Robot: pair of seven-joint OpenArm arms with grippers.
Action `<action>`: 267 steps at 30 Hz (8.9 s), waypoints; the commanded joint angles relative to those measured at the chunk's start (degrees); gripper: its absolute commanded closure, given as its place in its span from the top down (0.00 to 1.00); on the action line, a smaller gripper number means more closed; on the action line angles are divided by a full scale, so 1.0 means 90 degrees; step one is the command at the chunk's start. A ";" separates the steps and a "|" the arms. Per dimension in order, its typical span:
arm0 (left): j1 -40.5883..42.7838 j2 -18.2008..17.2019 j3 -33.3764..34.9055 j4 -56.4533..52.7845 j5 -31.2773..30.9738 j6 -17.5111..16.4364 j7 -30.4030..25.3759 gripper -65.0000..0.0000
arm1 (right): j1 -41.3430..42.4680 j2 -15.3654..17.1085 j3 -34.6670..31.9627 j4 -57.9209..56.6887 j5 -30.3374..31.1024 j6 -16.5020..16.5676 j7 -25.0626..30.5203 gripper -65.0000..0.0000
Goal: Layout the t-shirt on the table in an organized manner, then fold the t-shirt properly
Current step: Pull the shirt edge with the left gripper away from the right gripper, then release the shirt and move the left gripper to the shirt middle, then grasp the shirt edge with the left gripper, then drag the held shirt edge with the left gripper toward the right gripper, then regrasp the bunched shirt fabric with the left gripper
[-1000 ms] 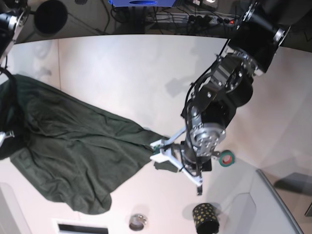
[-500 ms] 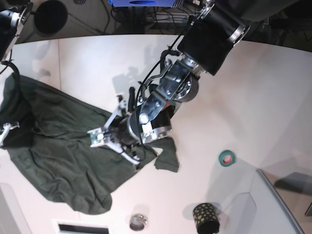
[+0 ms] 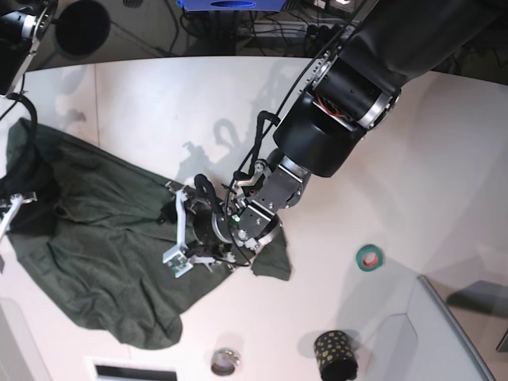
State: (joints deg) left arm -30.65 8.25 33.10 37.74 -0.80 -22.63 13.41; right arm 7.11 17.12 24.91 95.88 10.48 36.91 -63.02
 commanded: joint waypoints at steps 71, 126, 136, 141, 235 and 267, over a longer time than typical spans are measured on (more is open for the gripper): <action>0.3997 -0.3676 0.0371 0.7172 -0.0063 -0.0137 0.4815 0.00 | 0.0973 0.0769 -0.0096 -0.5139 0.0013 -0.3363 0.4058 0.02; 0.0930 -0.0629 -0.0235 0.1429 0.1344 0.0849 0.2061 0.00 | -0.1254 -0.0120 0.0481 -0.3859 0.0022 -0.0599 0.2837 0.00; 0.0852 -0.0511 -0.0743 0.2347 0.1373 0.0849 0.2666 0.00 | 0.0006 0.1003 0.0481 -0.5119 0.0022 -0.1234 0.3100 0.00; 0.0920 -0.0550 -0.0753 0.3187 0.1383 0.0849 0.3106 0.00 | -0.0180 0.0847 0.0529 -0.3976 0.0032 -0.1234 0.2299 0.00; 0.2249 -0.0414 0.1680 0.4886 0.1012 0.1728 0.4005 0.61 | -0.1479 -0.0618 -0.0721 -0.1339 0.0022 -0.0442 0.1879 0.00; 0.2639 -0.0775 -0.0626 0.4330 -0.0815 0.1758 0.3702 0.41 | -0.1518 -0.0618 -0.0731 -0.1339 0.0022 -0.0442 0.1870 0.00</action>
State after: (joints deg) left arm -6.02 0.78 27.46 75.81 -7.79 -7.14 47.55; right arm -7.07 10.59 18.13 83.07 10.26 32.86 -46.78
